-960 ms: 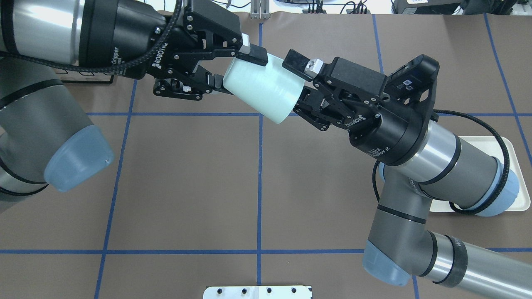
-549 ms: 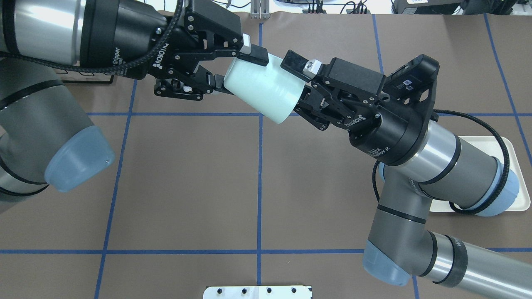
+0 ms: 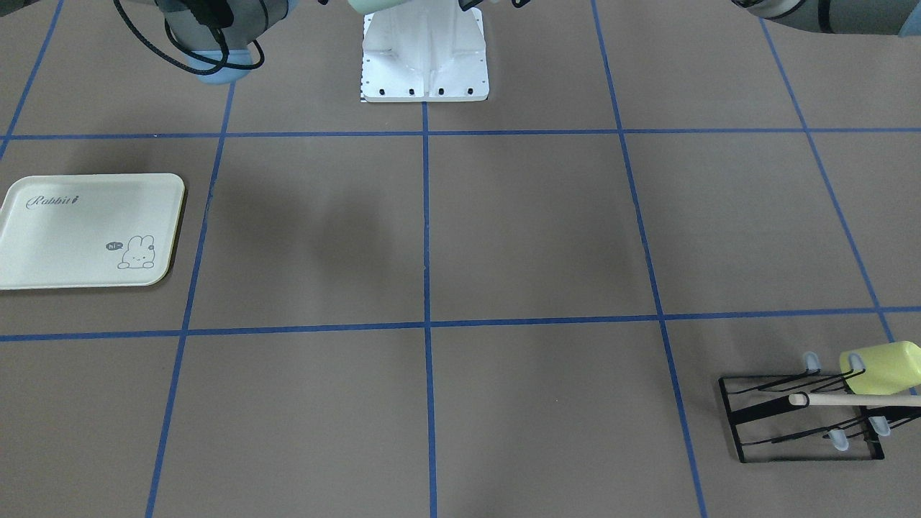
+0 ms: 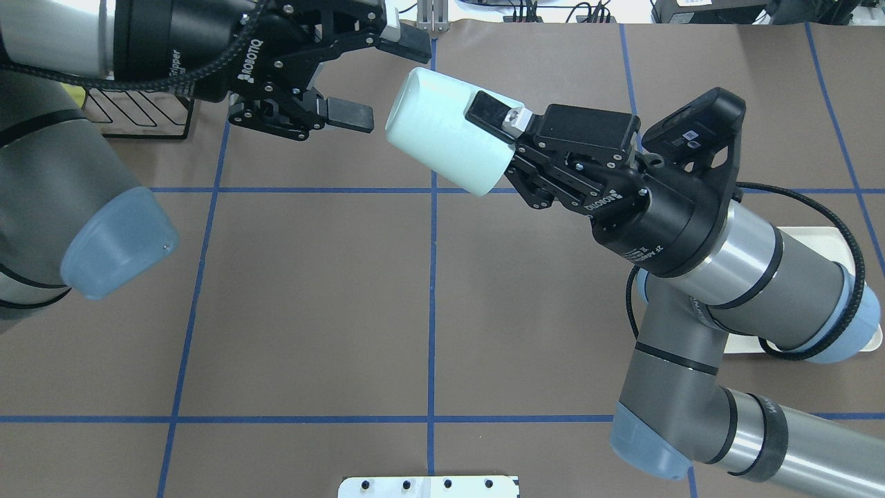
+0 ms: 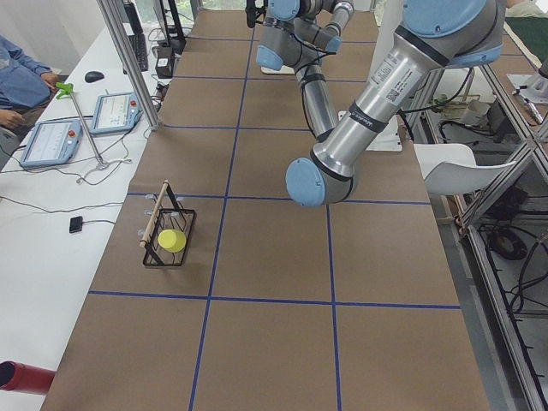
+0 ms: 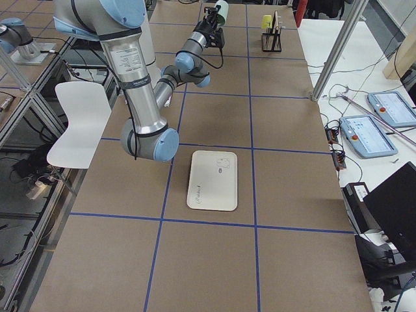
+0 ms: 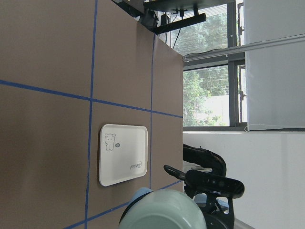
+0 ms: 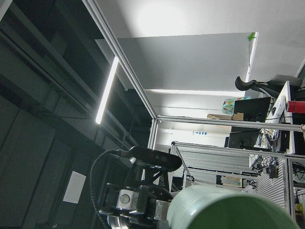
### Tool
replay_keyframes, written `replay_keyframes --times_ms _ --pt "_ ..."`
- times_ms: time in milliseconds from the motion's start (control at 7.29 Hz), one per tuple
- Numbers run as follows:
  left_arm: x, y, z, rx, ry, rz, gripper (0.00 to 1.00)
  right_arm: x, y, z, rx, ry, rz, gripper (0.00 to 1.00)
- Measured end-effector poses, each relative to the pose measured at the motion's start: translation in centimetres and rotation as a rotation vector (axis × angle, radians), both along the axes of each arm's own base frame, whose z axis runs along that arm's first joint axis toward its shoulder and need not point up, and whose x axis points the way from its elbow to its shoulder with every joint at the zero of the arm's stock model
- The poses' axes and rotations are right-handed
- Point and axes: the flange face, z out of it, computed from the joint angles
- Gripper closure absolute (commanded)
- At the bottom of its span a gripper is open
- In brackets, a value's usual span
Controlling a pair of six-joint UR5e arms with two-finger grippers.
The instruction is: Left arm grabs green cup and hands to right arm on tray
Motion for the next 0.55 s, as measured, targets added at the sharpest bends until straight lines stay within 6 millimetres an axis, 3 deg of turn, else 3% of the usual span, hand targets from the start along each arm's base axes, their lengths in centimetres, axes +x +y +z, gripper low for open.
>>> replay_keyframes --times_ms 274,549 --pt "0.0 -0.2 0.2 0.000 -0.005 -0.005 0.00 -0.1 -0.6 0.9 -0.027 0.057 0.009 1.00" --pt "0.4 -0.8 1.5 0.013 -0.030 -0.015 0.00 -0.4 -3.6 1.5 -0.125 0.235 0.058 1.00"
